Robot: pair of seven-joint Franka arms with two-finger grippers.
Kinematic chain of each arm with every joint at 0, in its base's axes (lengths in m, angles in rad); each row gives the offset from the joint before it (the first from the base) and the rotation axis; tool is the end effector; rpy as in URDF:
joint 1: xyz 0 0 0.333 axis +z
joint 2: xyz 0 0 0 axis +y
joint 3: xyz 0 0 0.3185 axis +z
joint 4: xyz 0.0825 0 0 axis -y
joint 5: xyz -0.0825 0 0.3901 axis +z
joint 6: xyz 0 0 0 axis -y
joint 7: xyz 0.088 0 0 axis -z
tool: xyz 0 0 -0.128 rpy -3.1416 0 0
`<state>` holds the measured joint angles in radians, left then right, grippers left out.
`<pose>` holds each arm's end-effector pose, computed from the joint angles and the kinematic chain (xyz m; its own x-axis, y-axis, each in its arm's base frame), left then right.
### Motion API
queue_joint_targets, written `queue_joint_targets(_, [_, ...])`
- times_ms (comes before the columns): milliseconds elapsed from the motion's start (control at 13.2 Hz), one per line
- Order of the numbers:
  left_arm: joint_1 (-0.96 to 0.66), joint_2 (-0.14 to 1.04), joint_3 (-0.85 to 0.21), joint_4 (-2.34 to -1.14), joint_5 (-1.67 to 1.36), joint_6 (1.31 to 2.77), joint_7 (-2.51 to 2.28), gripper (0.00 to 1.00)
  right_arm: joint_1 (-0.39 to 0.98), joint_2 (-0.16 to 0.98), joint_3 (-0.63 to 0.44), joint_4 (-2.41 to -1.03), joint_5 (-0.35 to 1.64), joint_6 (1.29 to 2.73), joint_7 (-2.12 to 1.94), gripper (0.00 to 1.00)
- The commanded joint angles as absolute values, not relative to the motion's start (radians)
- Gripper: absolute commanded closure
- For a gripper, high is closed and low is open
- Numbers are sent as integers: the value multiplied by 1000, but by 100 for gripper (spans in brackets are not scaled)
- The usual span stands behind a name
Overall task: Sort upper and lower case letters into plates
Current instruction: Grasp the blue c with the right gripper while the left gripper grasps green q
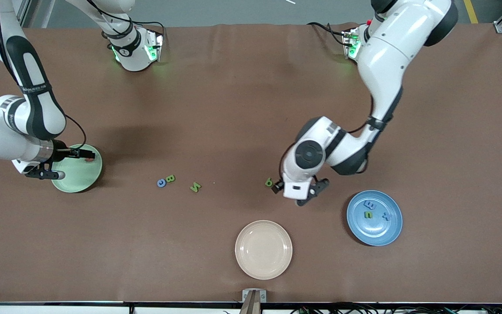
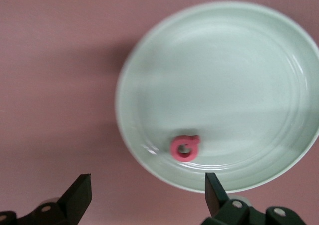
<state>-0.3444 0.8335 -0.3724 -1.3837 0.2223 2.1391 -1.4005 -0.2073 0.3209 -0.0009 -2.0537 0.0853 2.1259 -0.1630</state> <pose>0.5953 -0.4330 0.2106 0.7798 0.6194 -0.0908 0.6217 -0.7833 -0.0042 0.5518 -0.1111 0.2400 0.9684 -0.0846 -0.2346 -0.1102 -0.9890 -0.0982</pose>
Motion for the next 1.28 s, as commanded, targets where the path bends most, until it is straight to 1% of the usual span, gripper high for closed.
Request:
queue_joint_targets(0, [-379, 880, -365, -1341, 229, 2190, -1491, 23, -122, 301, 2, -2030, 86, 2102, -37, 0])
queue_joint_targets(76, [-399, 884, -359, -1341, 230, 2207, -1526, 23, -86, 302, 2, -2026, 86, 2105, 21, 0])
queue_joint_targets(302, [-457, 906, -298, -1312, 230, 2241, -1584, 24, 61, 311, 2, -2007, 89, 2128, 278, 0])
queue_joint_targets(453, [-474, 913, -284, -1312, 230, 2241, -1592, 26, 153, 322, 2, -2005, 91, 2199, 491, 0])
queue_joint_targets(604, [-479, 928, -281, -1307, 230, 2244, -1632, 29, 196, 363, 2, -2002, 91, 2264, 676, 0])
queue_joint_targets(831, [-529, 934, -216, -1302, 232, 2252, -1663, 33, 225, 426, 2, -1999, 92, 2374, 932, 0])
queue_joint_targets(1209, [-537, 951, -203, -1293, 232, 2264, -1680, 36, 248, 526, 2, -1934, 133, 2417, 1103, 0])
